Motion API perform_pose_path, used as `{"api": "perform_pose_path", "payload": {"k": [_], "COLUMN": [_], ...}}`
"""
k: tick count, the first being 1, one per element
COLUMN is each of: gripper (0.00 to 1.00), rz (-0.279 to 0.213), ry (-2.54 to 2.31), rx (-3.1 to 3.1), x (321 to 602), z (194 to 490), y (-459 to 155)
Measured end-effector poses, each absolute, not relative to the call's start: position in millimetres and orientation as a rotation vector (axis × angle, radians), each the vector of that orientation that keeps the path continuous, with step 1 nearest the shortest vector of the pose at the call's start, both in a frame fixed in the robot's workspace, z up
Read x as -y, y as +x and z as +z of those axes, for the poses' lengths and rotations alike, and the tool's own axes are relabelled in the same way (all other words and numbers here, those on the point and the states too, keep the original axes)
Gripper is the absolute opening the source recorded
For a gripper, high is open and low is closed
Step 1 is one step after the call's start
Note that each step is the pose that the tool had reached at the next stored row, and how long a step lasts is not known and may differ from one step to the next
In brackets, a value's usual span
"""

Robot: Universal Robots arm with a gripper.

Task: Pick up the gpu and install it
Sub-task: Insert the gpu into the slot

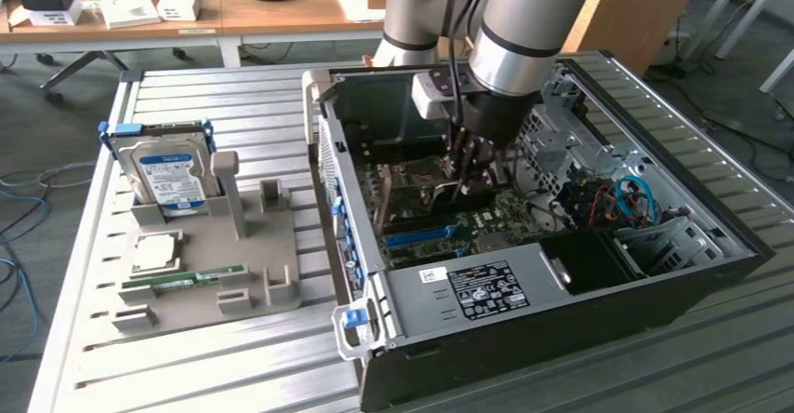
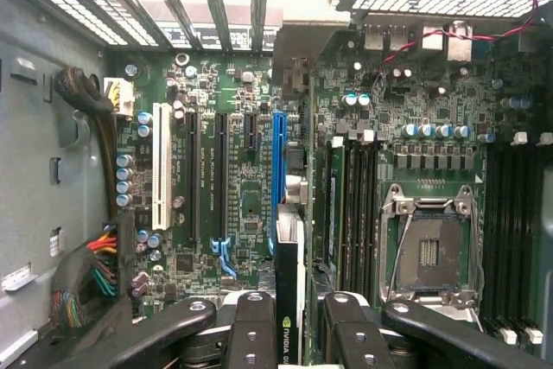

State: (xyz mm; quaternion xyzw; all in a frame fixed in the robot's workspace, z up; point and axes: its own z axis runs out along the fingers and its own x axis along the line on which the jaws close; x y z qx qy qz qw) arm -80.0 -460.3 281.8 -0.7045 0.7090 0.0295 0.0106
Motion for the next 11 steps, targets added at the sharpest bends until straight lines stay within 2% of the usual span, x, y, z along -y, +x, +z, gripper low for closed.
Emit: {"api": "perform_pose_path", "payload": {"k": [11], "gripper": [0.26], "rz": [0.089], "ry": [-2.200], "rx": [-2.214], "x": [461.0], "z": [281.3], "y": [-82.1]}}
